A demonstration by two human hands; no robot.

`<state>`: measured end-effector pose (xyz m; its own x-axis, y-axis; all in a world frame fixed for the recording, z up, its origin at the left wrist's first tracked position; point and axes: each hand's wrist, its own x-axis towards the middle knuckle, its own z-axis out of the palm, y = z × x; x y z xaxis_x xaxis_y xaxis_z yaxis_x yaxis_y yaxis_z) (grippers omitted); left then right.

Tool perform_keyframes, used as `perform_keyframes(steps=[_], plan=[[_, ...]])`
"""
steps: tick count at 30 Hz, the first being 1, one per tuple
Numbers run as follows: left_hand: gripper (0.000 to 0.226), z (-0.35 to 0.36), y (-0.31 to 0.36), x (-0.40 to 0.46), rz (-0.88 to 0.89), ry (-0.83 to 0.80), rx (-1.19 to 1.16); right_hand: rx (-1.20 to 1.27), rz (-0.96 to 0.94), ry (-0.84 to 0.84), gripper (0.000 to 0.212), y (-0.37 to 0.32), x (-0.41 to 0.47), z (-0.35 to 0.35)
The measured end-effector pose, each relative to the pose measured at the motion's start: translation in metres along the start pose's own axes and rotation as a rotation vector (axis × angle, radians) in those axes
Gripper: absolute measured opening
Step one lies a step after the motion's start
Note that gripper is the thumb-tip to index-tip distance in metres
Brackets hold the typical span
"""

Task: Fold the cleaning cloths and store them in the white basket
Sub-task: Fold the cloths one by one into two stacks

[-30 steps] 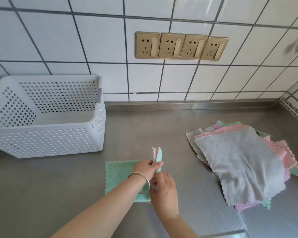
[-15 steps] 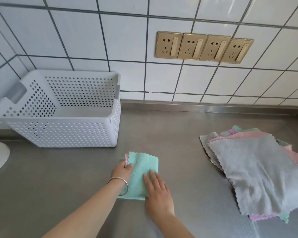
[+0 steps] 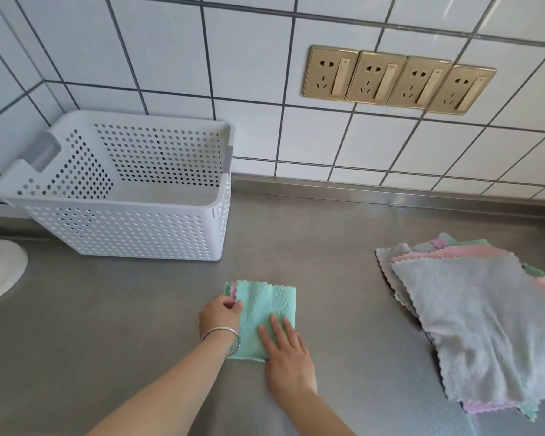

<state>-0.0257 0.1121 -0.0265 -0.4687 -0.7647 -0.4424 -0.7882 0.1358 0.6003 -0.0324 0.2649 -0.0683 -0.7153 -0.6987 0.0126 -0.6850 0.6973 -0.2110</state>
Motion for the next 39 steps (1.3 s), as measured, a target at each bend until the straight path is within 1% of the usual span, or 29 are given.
perform_keyframes(steps=[3,5,6,8,10,11,14,16,20,21,24,26,27,28,29,31,32,33,35,37,39], plan=[[0.011,-0.005,0.000,-0.001,0.039,0.077,-0.051,0.007,-0.011,0.021,0.062,-0.001,-0.001,-0.002],[0.014,-0.009,-0.003,-0.002,0.084,0.123,-0.081,0.021,-0.023,0.014,0.068,-0.003,-0.001,-0.005],[0.014,-0.011,-0.004,-0.002,0.096,0.137,-0.086,0.026,-0.026,0.010,0.068,-0.004,-0.001,-0.006],[0.015,-0.013,-0.010,0.000,0.095,0.147,-0.079,0.041,-0.030,0.011,0.056,-0.005,-0.002,-0.004],[0.014,-0.011,-0.016,0.004,0.078,0.144,-0.073,0.057,-0.045,-0.008,0.054,-0.007,-0.001,-0.003],[0.014,-0.010,-0.019,0.006,0.063,0.144,-0.076,0.060,-0.054,-0.010,0.055,-0.007,-0.001,-0.003],[0.014,-0.005,-0.028,0.011,0.015,0.141,-0.078,0.055,-0.053,-0.010,0.080,-0.007,-0.002,-0.003],[0.013,-0.005,-0.032,0.015,0.001,0.125,-0.070,0.032,-0.052,0.003,0.081,-0.006,-0.003,-0.003],[0.011,-0.007,-0.038,0.025,0.055,0.093,-0.020,0.015,-0.060,-0.009,0.077,-0.004,-0.004,-0.003],[0.011,-0.006,-0.039,0.026,0.068,0.097,-0.010,0.021,-0.057,-0.017,0.073,-0.005,-0.004,-0.002],[0.015,-0.007,-0.041,0.026,0.062,0.155,0.016,0.033,-0.029,-0.018,0.048,-0.004,-0.003,-0.002],[0.027,-0.009,-0.045,0.021,0.082,0.209,0.029,0.052,-0.015,-0.016,0.045,-0.003,-0.001,-0.005],[0.034,-0.008,-0.050,0.017,0.139,0.237,0.057,0.058,-0.014,-0.019,0.045,-0.003,0.000,-0.009],[0.041,-0.008,-0.056,0.009,0.258,0.259,0.145,0.057,-0.017,-0.027,0.046,-0.002,0.001,-0.012],[0.048,-0.006,-0.063,0.001,0.399,0.240,0.278,0.054,-0.026,-0.035,0.048,-0.002,0.001,-0.012],[0.056,0.001,-0.079,-0.012,0.635,0.112,0.543,0.032,-0.058,-0.055,0.060,-0.001,0.001,-0.006],[0.058,0.006,-0.086,-0.014,0.696,0.060,0.628,0.014,-0.079,-0.071,0.071,0.000,0.000,-0.002],[0.060,0.010,-0.092,-0.012,0.716,0.022,0.667,-0.002,-0.098,-0.079,0.080,0.001,-0.002,0.005],[0.062,0.014,-0.095,-0.003,0.723,0.000,0.710,-0.029,-0.110,-0.066,0.089,0.005,-0.003,0.015],[0.063,0.016,-0.087,0.007,0.753,0.015,0.748,-0.032,-0.099,-0.034,0.090,0.010,0.003,0.020],[0.062,0.018,-0.074,0.018,0.769,0.005,0.763,-0.017,-0.076,-0.030,0.085,0.015,0.017,0.017]])
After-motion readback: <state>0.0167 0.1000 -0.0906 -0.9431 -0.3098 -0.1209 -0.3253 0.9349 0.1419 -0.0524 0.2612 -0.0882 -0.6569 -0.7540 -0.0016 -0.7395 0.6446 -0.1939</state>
